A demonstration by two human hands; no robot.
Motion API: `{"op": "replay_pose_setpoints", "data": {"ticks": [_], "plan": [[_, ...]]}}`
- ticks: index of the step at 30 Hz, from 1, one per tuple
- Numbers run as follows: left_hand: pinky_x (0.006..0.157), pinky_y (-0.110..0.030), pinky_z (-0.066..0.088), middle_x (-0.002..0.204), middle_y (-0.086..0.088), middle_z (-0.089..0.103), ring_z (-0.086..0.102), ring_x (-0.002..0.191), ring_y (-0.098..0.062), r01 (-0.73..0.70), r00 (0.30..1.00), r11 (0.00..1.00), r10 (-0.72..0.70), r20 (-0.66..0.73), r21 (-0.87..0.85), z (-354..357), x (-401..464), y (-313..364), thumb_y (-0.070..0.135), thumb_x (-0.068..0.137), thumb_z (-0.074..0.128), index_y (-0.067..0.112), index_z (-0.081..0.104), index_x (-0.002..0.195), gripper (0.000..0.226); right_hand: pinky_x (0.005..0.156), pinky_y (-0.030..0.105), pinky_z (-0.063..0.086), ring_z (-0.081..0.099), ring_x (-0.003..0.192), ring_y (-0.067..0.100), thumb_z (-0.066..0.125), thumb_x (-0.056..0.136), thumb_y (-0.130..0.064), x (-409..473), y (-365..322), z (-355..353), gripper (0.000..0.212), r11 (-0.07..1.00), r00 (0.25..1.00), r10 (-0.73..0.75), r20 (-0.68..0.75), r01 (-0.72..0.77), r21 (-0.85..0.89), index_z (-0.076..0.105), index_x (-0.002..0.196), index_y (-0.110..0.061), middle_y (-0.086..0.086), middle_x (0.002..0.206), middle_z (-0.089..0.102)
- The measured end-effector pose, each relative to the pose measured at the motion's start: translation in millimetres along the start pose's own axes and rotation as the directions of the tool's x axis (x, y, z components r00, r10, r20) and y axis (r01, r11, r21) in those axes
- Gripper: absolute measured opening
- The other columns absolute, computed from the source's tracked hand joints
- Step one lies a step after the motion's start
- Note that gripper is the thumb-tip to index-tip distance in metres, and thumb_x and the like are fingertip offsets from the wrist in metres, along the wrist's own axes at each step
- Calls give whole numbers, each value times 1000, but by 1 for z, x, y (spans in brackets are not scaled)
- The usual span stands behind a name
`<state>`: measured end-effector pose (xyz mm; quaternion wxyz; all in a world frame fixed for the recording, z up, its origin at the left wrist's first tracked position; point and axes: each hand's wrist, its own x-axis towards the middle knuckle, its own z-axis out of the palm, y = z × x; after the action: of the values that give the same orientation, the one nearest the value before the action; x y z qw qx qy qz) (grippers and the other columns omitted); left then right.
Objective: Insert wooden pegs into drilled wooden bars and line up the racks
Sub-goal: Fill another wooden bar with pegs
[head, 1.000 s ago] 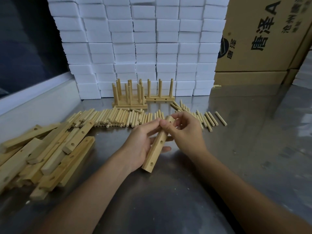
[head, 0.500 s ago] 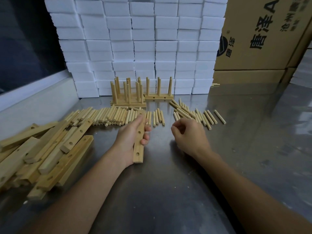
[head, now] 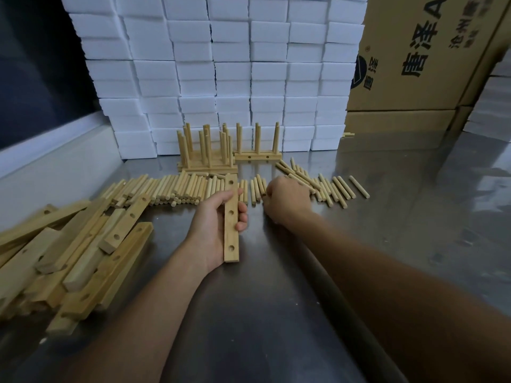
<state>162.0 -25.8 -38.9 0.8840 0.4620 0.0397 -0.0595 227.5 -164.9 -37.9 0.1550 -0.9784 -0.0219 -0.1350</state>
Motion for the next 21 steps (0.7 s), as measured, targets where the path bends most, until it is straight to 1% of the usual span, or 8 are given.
{"op": "replay_pose_setpoints", "data": {"ticks": [3,6,8,10,14,17,19,21], "plan": [[40,-20,40,64,-7,58,52,50,-13,0,1000,1000,0,1,15,1,0,0,17,97,49,3,64,107,22,78,40,59,65,80,23,70,87,-21,2,-3,-7,9,997,998,66,-2,-66,47,65,86,-14,5,82,65],[40,-19,39,64,-7,58,52,51,-12,-1,1000,999,1,13,38,2,-1,-1,17,98,48,4,64,105,21,67,34,53,57,72,20,73,83,-21,-1,-1,-14,27,994,994,108,-8,-108,18,48,73,-18,1,72,54],[41,-19,40,64,-7,58,52,51,-12,-7,1000,999,6,23,49,3,-1,-1,17,98,48,4,63,105,21,61,31,46,50,66,16,68,86,-21,-4,4,-17,26,995,994,99,33,-98,-33,46,74,-18,0,73,52],[42,-19,40,64,-7,58,52,51,-13,-14,999,998,12,33,64,3,-1,-2,17,98,49,4,63,106,21,60,31,43,47,66,15,61,91,-21,-10,10,-20,21,995,996,56,67,-50,-91,47,76,-18,1,78,53],[44,-20,41,66,-7,58,52,54,-14,-27,999,995,24,37,96,5,-2,-2,17,98,51,4,62,108,20,62,31,45,53,71,17,54,96,-18,-26,18,-28,9,988,995,-44,91,57,-145,56,88,-14,3,83,56],[44,-21,41,67,-8,57,52,55,-15,-37,999,993,35,26,110,6,-2,-3,15,97,52,3,62,107,18,60,33,47,54,69,19,49,97,-16,-37,24,-31,14,998,1000,-30,-2,29,-49,57,85,-14,2,76,56],[43,-20,41,68,-8,56,51,55,-15,-66,998,990,65,12,127,5,-1,-4,11,96,56,3,61,100,9,56,29,40,54,65,20,45,97,-17,-44,26,-31,22,993,993,-1,-122,15,117,61,82,-14,2,72,58],[42,-19,39,68,-7,54,50,54,-14,-98,995,986,100,-7,135,5,0,-6,8,94,61,5,61,91,4,54,29,38,54,63,20,44,98,-18,-53,26,-30,26,947,987,2,-159,49,317,66,85,-13,3,72,62]]}}
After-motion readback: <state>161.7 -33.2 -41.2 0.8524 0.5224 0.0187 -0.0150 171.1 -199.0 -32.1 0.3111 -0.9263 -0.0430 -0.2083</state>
